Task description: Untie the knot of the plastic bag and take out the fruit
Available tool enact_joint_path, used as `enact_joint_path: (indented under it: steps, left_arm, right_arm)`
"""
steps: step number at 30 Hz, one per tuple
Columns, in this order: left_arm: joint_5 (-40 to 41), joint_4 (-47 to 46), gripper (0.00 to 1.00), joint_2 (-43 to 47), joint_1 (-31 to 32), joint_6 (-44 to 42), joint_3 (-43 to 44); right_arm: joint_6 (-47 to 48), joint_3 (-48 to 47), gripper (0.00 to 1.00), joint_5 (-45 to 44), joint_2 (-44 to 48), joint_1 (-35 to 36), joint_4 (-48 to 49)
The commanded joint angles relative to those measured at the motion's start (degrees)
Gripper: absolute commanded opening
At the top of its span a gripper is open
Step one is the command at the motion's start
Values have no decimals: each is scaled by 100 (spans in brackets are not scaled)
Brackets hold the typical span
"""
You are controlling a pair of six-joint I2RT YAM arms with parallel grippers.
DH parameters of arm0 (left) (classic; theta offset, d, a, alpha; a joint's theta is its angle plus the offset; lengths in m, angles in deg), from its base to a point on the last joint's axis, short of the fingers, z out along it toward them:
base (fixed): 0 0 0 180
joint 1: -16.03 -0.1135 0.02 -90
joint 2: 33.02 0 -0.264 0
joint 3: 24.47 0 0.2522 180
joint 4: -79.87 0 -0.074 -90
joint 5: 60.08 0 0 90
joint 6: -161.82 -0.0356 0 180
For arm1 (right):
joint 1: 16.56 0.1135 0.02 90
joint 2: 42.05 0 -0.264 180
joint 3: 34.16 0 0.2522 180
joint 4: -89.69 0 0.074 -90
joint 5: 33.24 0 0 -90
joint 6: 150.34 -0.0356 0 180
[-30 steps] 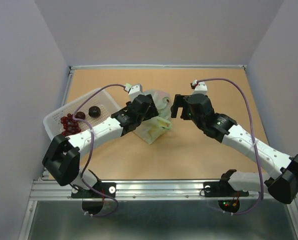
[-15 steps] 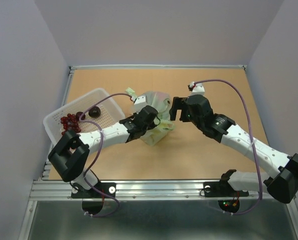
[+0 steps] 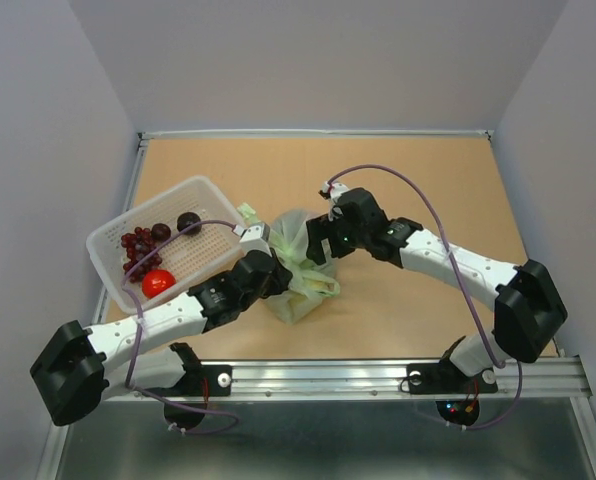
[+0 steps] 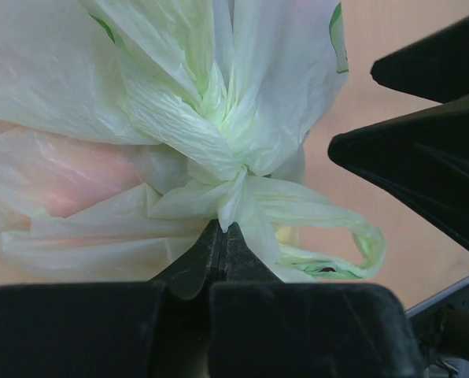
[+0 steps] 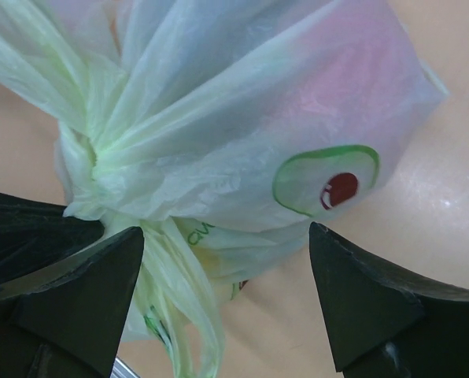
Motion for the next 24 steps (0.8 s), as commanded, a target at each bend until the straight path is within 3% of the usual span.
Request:
enact_joint_path:
  steps: [1,10,13,16,18,22,24]
  left_arm:
    - [-252,-282,0,207,64,-34,-79]
    - [-278,-167,0,479,64,-148,-35]
    - [-357,-141,0,541,64,-148,-53]
    - [-349,-141,0,637,64,-70,-140]
    - [-340,-115,0,760,64,9,-193]
    - [-244,34,0,866,64,159,-229]
    - [-165,219,0,962,64,256,-246]
  right_arm:
    - [550,-500,91,951,-157,135,718]
    - [797,-447,85,795,-834,162,1009]
    - [858,-412,74,733,-957,162,1070]
    - [885,-438,44,777,-1124,162,1123]
    - [823,-438,6,646,-1230,162,1149]
    - [622,-307,1,128,-1195,162,1167]
    - [481,-132,1,-670,-1038,118,1167]
